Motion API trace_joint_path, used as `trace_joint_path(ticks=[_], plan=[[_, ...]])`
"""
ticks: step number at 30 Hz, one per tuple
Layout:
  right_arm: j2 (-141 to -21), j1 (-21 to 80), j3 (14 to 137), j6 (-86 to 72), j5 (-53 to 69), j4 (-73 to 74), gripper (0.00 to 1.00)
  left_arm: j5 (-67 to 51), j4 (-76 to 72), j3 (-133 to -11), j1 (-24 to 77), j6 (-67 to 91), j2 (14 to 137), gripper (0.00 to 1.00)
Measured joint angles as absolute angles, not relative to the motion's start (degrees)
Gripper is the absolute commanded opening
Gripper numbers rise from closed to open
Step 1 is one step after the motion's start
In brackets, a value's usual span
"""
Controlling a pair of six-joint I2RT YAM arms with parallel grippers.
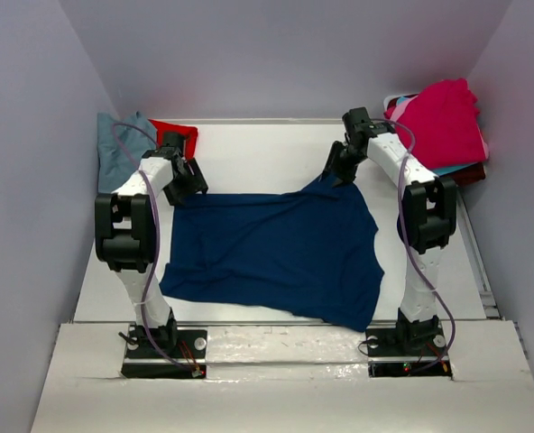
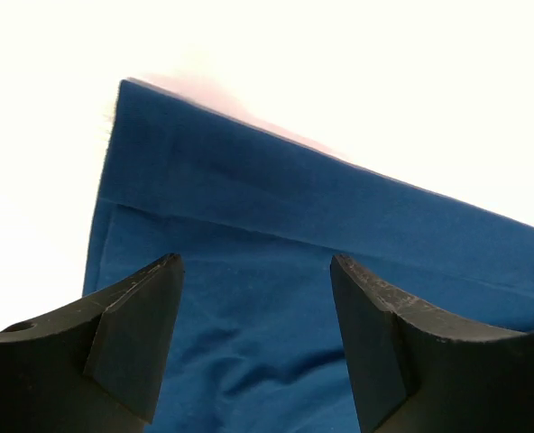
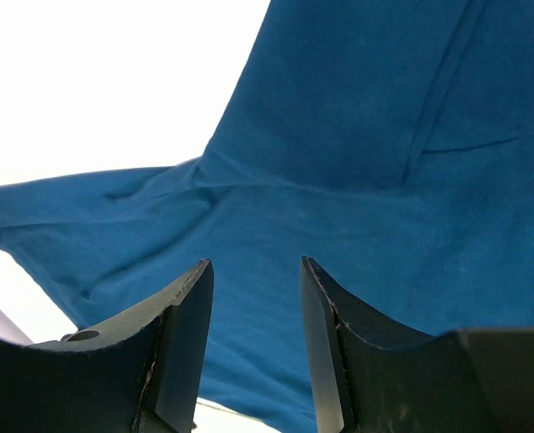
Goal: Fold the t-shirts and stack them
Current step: Flatten the tshirt out
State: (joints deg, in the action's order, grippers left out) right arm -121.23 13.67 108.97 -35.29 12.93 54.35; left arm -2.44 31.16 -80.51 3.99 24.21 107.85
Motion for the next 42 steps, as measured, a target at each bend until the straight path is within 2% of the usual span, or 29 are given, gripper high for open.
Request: trace_joint_path(ticks=[6,19,42], plan=[[-121.23,13.28,102.78,-34.89,13.78,52.97,0.49,-0.86,30.98,-80.27,3.14,24.84,107.87,0.78],[-121.21,12.71,100.03,-34.68,17.06,50.19,0.49,-2.15,29.19,-77.71,-5.02,25.56,107.87,0.78],[-120.77,12.71,93.67,-34.46,18.44,47.48,0.48,-7.53,25.04,-77.21,-4.84,26.04,110.21,0.68]])
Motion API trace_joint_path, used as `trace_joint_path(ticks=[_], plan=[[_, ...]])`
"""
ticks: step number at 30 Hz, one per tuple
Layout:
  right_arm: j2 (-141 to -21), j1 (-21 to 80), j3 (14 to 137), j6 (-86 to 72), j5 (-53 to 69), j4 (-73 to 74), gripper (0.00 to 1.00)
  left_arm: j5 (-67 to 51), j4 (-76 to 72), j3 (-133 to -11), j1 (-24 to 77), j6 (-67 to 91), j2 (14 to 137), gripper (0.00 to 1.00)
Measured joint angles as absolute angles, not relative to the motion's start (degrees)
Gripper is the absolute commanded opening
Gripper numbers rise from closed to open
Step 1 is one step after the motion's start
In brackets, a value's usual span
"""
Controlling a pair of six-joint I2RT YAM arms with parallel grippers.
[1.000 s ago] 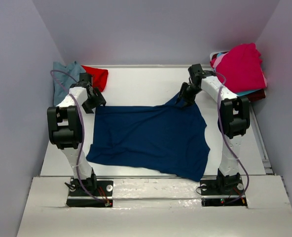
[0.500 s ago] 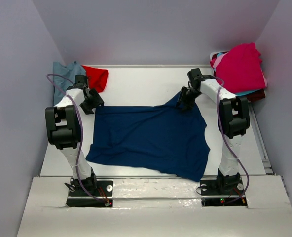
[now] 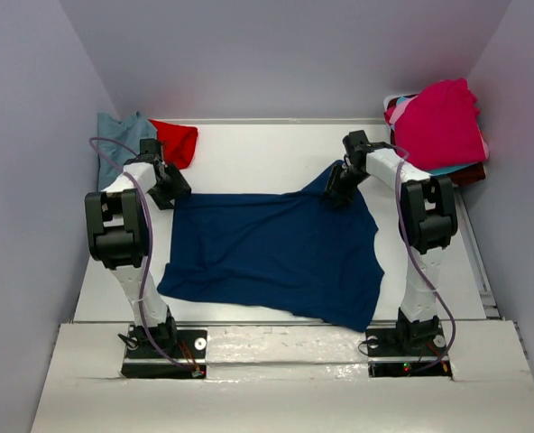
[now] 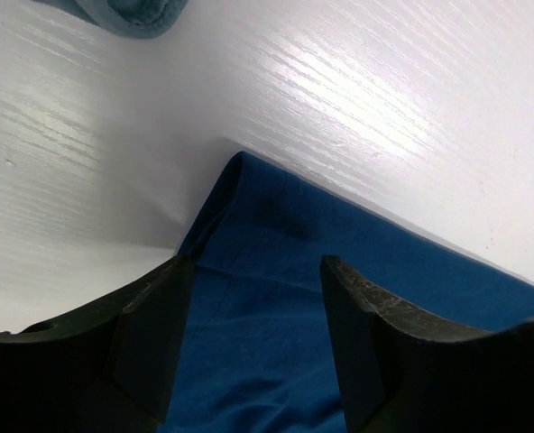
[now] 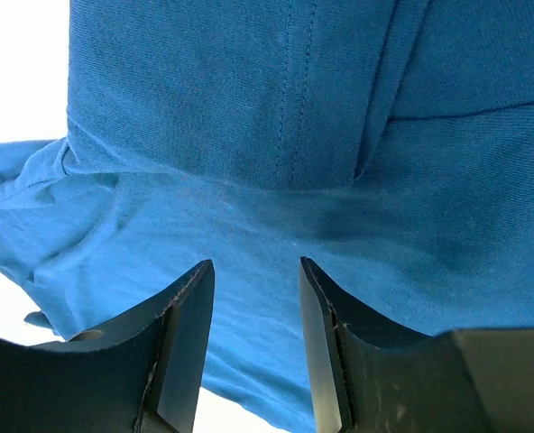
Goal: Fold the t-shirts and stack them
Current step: Flatten the tshirt out
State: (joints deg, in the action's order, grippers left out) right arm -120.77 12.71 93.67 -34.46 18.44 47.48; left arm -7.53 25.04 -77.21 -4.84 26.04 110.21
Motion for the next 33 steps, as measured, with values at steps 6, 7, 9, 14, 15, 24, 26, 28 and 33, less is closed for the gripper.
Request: trace_joint_path(ticks=[6,7,9,14,15,24,26,28,33], plan=[[-120.46,12.71,93.62,-34.46,18.48,47.03,0.48,-7.55,24.95,-77.23,-4.84,26.2,110.5,0.46],[-120.38,12.71,93.58,-34.46,18.48,46.96,0.48,-7.51,24.91,-77.23,-4.84,26.02,110.76,0.39],[-120.25,12.71,93.43,-34.46,18.48,46.81,0.48,-7.51,24.91,-77.25,-4.84,26.22,111.22,0.33],[-119.74,12.71,92.84,-34.48,18.48,46.39,0.48,-7.51,24.93,-77.3,-4.84,26.11,111.66,0.19],[-119.72,12.71,92.84,-34.48,18.48,46.37,0.48,-7.51,24.93,-77.36,-4.84,26.09,111.66,0.17],[-119.7,12.71,92.84,-34.48,18.52,46.15,0.48,-7.51,24.88,-77.6,-4.84,26.02,111.66,0.1],[-119.7,12.71,92.84,-34.48,18.55,46.06,0.48,-7.49,24.88,-77.76,-4.84,26.02,111.66,0.09],[-119.7,12.71,92.82,-34.46,18.59,46.02,0.48,-7.46,24.88,-78.08,-4.84,26.02,111.66,0.08],[-119.7,12.71,92.79,-34.46,18.68,45.98,0.48,-7.35,25.06,-79.48,-4.84,25.96,111.66,0.06]])
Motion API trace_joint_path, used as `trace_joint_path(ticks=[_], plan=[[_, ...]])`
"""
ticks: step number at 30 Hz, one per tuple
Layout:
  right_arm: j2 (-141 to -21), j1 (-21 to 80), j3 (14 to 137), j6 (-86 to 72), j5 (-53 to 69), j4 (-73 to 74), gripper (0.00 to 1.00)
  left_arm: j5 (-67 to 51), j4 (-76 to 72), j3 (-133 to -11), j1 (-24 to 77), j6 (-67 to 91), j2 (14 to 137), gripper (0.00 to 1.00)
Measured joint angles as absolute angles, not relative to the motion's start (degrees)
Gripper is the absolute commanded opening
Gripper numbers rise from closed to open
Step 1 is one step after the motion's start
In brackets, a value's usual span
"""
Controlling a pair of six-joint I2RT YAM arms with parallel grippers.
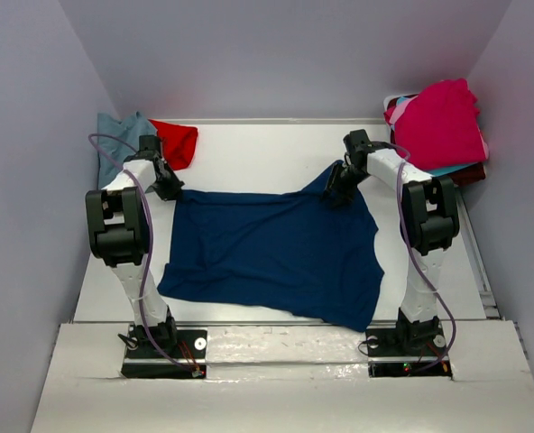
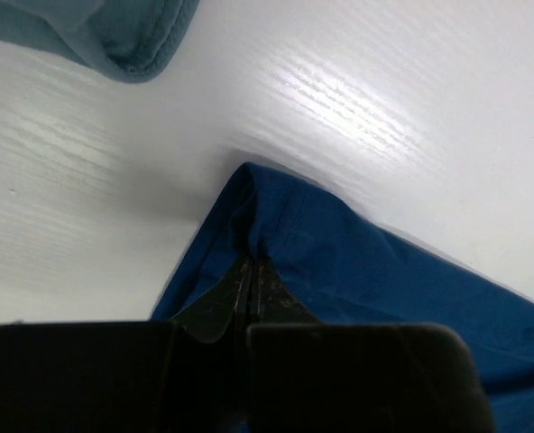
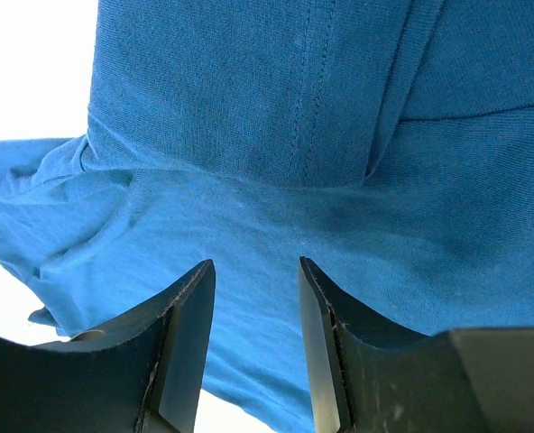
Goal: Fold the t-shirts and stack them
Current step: Flatten the tshirt out
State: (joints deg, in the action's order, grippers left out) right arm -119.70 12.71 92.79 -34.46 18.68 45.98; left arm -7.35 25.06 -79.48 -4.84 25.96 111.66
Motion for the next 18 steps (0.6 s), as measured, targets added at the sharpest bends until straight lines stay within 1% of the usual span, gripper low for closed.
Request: trace_joint_path(ticks=[8,18], plan=[[-119.68,12.71,92.03,-34.44,18.92,45.78,0.48,-7.33,24.58,-82.0,-4.84,25.36,111.68,0.06],[-119.68,12.71,91.77,-33.87,19.03,45.87,0.48,-7.46,24.51,-88.36,-4.84,24.47,114.39,0.06]])
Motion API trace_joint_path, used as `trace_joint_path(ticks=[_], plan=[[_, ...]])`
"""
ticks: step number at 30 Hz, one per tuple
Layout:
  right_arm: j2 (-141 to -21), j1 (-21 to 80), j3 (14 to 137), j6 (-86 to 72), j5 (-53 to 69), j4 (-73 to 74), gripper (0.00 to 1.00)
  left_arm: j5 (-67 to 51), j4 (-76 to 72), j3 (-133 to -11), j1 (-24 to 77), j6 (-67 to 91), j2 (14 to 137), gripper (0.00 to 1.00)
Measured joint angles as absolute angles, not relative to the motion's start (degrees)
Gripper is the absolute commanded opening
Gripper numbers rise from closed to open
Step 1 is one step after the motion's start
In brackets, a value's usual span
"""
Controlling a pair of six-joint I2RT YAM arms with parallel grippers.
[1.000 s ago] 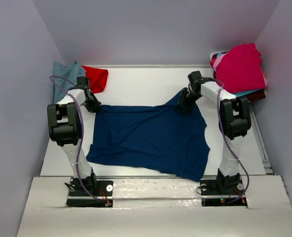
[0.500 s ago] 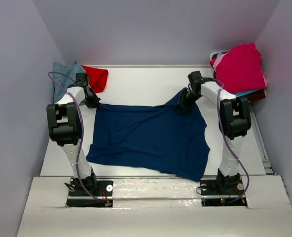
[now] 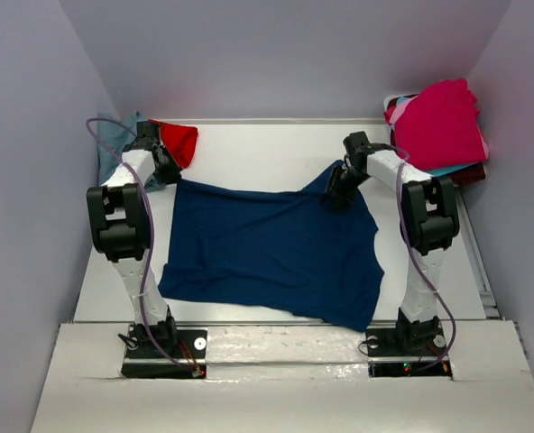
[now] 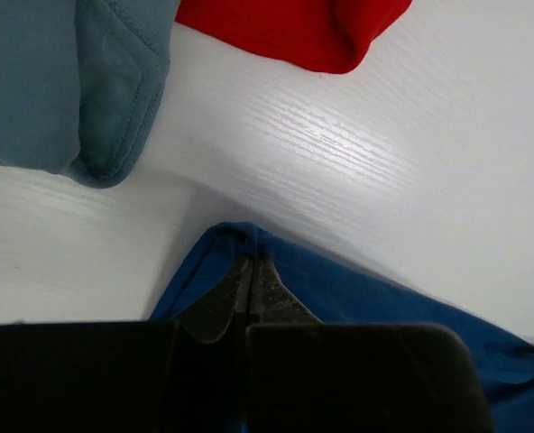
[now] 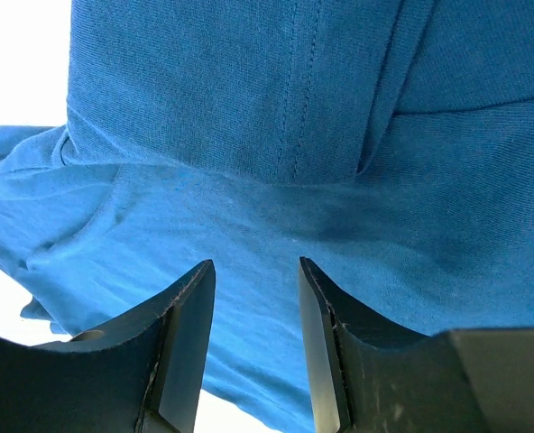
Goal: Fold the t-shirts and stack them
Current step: Flatten the tshirt out
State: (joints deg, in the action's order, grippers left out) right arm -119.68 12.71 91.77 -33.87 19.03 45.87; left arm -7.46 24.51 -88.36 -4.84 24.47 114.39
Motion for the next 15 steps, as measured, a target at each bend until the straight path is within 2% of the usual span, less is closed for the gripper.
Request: trace_joint_path(ticks=[7,10,15], plan=[[-119.68,12.71,92.18,-33.34,18.55,46.28,0.49,-7.46,24.4,-90.54,-4.84,24.47,117.27,0.06],[-119.68,12.71,93.43,-33.19,17.65,46.44,0.57,-7.46,24.27,-90.78,-4.84,24.49,118.04,0.06],[-119.68,12.71,98.02,-33.26,15.0,46.87,0.61,-7.4,24.23,-90.78,-4.84,24.49,118.54,0.06]])
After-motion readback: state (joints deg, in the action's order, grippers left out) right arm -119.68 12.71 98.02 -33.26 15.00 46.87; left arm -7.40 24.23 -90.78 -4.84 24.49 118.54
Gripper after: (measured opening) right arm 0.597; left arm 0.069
